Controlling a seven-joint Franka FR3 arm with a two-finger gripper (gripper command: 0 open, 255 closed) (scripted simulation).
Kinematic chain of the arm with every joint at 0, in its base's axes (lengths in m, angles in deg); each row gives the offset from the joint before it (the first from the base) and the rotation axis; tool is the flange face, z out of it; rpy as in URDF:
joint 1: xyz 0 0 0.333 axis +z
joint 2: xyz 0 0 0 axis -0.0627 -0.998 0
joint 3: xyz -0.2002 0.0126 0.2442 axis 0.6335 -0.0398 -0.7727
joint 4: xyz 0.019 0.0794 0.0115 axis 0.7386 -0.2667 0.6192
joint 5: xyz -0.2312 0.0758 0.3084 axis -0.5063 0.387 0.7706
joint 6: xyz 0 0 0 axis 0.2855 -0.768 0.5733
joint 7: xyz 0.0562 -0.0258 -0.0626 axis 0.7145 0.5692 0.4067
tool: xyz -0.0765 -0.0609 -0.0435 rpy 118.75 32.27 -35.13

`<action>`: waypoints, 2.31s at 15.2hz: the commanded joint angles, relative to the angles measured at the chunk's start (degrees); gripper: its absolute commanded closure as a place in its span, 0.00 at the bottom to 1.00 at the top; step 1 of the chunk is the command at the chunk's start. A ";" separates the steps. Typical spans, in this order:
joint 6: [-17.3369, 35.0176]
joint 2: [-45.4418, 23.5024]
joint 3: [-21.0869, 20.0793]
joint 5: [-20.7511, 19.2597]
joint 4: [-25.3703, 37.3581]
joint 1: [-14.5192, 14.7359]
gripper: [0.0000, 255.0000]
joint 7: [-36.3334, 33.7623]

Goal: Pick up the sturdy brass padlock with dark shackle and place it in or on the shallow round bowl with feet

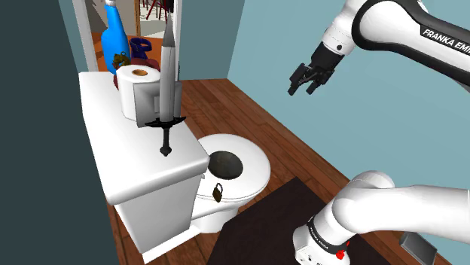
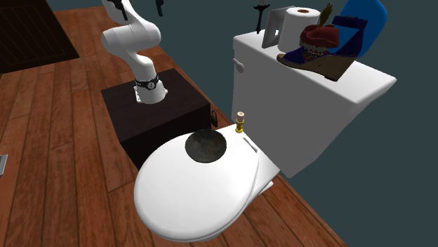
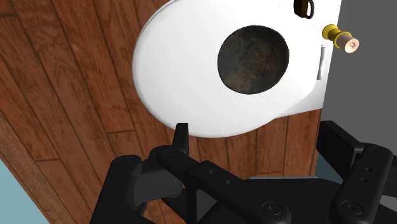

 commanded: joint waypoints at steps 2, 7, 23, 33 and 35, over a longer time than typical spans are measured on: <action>1.31 -0.34 -0.26 0.36 -1.46 0.24 0.00 -0.22; 8.09 -2.89 -1.65 2.24 -8.10 1.57 0.00 -1.22; 32.98 -22.31 -6.86 9.29 -20.75 7.14 0.00 -3.23; 49.18 -42.84 -10.29 14.06 -20.51 11.04 0.00 -3.02; 52.11 -47.41 -10.97 14.92 -19.66 11.78 0.00 -2.85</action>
